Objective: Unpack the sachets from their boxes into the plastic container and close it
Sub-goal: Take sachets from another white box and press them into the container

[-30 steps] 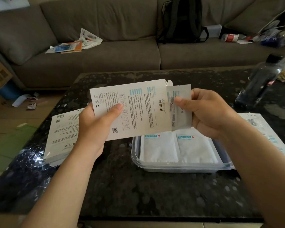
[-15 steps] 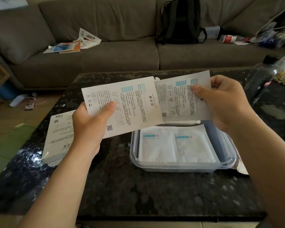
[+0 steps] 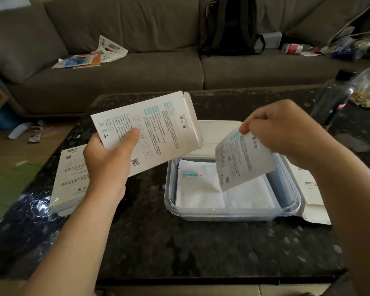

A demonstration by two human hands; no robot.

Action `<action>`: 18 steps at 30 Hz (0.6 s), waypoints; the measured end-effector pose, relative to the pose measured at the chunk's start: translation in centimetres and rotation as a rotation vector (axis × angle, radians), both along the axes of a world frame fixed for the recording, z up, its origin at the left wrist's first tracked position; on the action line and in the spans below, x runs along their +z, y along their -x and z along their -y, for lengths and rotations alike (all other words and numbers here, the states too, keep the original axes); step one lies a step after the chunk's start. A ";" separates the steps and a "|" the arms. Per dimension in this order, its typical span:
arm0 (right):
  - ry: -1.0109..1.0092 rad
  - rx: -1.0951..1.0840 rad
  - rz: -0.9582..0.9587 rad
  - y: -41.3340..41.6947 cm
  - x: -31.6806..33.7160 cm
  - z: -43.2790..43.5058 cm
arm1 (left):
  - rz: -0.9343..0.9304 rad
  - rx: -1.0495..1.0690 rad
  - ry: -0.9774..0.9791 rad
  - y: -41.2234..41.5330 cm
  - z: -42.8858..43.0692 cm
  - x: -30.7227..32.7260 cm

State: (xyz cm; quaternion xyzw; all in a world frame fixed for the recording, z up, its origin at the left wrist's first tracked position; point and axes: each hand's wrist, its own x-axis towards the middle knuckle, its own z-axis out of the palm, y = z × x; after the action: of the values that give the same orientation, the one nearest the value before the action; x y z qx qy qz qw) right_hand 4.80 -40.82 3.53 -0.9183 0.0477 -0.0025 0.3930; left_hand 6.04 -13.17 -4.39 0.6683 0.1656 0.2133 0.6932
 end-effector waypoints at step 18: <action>-0.073 0.151 0.044 -0.9 -1.7 2.2 | 0.010 -0.025 0.027 0.3 0.3 0.2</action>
State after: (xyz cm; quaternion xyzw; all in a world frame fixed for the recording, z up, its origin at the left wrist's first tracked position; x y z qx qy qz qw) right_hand 5.69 -43.03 1.85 -0.9042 -0.0303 0.0086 0.4260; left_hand 5.75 -13.48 -4.15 0.6596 0.1566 0.2058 0.7057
